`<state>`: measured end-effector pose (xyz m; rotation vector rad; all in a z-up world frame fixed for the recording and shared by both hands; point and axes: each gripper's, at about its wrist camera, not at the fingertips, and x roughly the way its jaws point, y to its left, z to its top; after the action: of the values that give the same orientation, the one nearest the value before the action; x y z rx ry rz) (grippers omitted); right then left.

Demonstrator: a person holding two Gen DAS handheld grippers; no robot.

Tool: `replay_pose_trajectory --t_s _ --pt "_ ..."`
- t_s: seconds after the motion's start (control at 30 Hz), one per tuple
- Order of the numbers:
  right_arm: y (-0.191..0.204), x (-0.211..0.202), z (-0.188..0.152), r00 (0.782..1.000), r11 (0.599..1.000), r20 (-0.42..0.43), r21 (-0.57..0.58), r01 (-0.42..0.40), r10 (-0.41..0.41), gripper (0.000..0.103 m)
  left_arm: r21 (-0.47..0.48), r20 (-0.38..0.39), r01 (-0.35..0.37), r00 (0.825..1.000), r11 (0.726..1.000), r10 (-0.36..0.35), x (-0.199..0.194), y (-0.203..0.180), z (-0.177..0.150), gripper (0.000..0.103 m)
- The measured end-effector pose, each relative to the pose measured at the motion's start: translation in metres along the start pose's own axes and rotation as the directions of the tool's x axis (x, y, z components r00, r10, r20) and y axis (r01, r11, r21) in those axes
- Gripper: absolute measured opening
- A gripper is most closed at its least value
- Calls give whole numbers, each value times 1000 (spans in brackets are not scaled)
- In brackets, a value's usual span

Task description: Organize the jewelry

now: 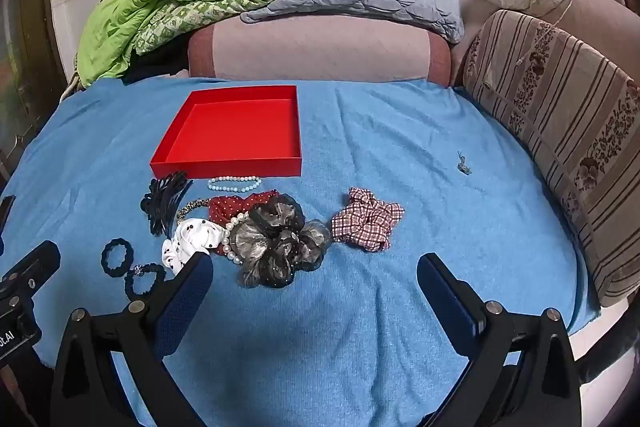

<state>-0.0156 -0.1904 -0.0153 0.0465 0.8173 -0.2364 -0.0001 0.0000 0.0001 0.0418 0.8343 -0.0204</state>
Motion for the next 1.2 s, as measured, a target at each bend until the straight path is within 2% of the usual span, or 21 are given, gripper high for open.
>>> replay_pose_trajectory --t_s 1.2 --pt "-16 -1 -9 1000 1000 -27 26 11 -11 103 12 -16 7 1000 1000 -7 -3 -7 -13 103"
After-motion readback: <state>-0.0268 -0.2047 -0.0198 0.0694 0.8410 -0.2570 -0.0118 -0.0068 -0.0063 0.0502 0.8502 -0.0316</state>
